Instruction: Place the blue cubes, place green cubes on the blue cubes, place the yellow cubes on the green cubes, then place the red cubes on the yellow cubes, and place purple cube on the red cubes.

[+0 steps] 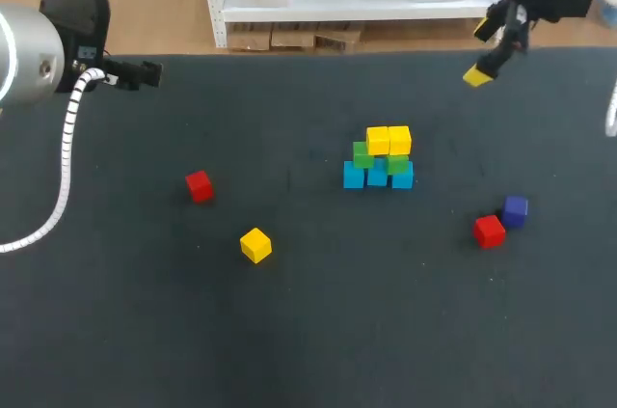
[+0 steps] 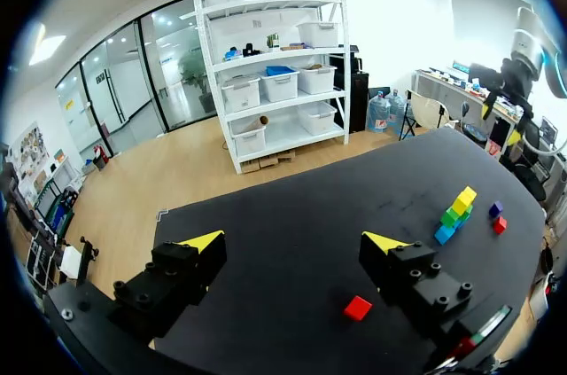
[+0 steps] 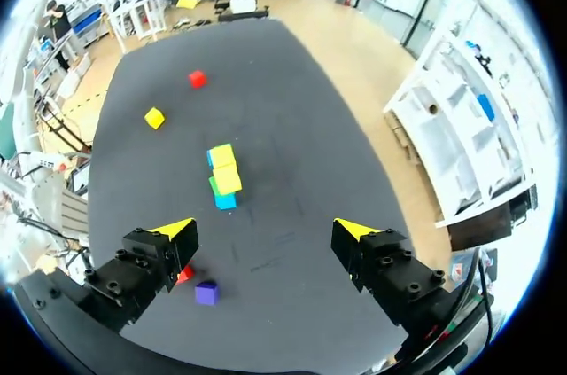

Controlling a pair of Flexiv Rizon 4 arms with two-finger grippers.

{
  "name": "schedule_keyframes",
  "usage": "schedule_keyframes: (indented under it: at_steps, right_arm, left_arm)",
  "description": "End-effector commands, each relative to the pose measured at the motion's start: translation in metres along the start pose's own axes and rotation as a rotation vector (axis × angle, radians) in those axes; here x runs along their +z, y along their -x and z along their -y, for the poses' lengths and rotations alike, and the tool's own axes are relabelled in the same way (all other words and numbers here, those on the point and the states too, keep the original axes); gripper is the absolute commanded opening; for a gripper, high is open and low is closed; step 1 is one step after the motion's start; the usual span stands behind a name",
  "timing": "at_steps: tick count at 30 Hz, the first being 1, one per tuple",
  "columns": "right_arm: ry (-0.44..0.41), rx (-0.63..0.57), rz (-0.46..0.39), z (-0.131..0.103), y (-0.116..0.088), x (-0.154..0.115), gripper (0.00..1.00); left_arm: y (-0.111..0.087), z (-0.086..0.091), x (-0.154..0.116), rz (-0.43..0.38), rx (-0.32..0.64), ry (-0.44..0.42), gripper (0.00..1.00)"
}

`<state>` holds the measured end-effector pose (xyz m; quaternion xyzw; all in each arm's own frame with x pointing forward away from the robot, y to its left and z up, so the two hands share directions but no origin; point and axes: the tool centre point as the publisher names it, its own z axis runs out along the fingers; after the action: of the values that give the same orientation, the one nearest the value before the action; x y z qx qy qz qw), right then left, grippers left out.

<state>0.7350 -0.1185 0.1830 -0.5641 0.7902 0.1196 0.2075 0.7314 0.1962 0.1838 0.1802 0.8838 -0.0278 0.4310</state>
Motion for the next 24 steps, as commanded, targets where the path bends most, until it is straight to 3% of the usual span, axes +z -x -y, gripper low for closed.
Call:
schedule_keyframes:
  at_steps: [1,24]
  right_arm:
    - [-0.186,0.018,0.082,-0.005,-0.013,-0.019,1.00]
    - [-0.371,0.293,0.253,0.020,-0.074,-0.064,1.00]
  left_arm:
    - [0.000,-0.001,0.001,0.000,0.001,-0.007,1.00]
    - [0.000,-0.001,0.001,0.000,0.001,-0.007,1.00]
